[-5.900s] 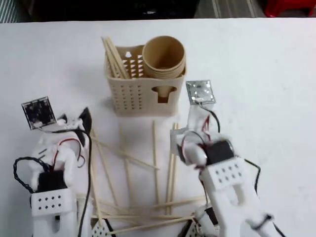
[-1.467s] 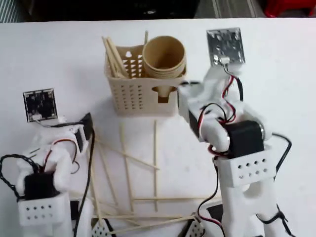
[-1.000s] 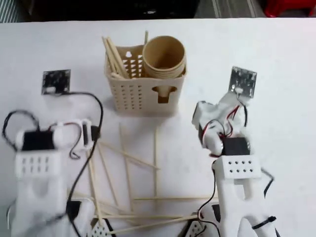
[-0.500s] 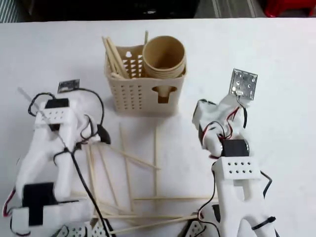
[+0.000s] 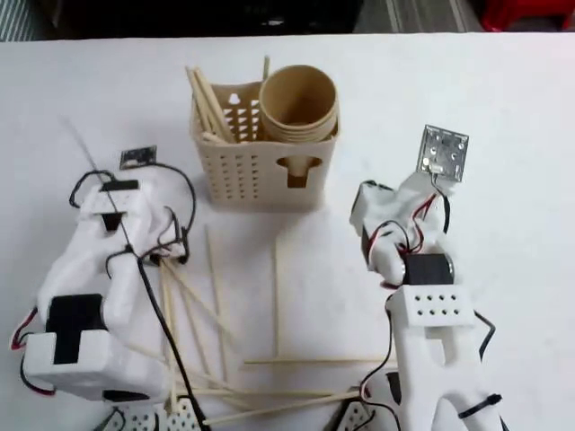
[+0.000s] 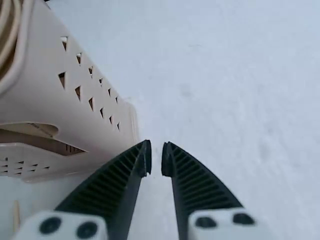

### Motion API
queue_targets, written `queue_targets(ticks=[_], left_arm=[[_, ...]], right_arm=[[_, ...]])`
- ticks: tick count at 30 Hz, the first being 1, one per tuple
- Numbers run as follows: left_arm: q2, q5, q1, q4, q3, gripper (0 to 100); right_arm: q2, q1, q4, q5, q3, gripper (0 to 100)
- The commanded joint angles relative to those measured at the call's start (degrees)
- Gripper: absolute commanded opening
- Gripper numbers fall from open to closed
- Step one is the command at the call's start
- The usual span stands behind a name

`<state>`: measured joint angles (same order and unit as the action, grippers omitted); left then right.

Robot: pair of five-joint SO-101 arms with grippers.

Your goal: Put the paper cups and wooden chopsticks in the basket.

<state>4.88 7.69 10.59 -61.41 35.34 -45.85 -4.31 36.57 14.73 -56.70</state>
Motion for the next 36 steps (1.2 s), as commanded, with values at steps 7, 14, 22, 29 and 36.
queue_targets(ticks=[7,14,22,29,36], left_arm=[[0.57,0.44,0.48,1.67,-1.85,13],[0.48,0.62,0.22,1.23,-4.84,13],[0.66,3.6,-0.4,0.88,-9.58,4],[0.31,3.6,-0.48,0.62,-10.81,2],[0.31,3.6,-0.48,-11.6,-22.95,2]], right_arm=[[-1.1,0.75,-1.1,0.44,0.35,5.0],[-1.1,0.75,-1.01,0.44,0.35,4.9],[-1.19,0.84,-1.01,0.44,0.09,5.0],[-1.45,0.75,-1.1,0.44,-0.35,5.2],[-1.45,0.75,-1.1,0.44,-0.35,5.2]])
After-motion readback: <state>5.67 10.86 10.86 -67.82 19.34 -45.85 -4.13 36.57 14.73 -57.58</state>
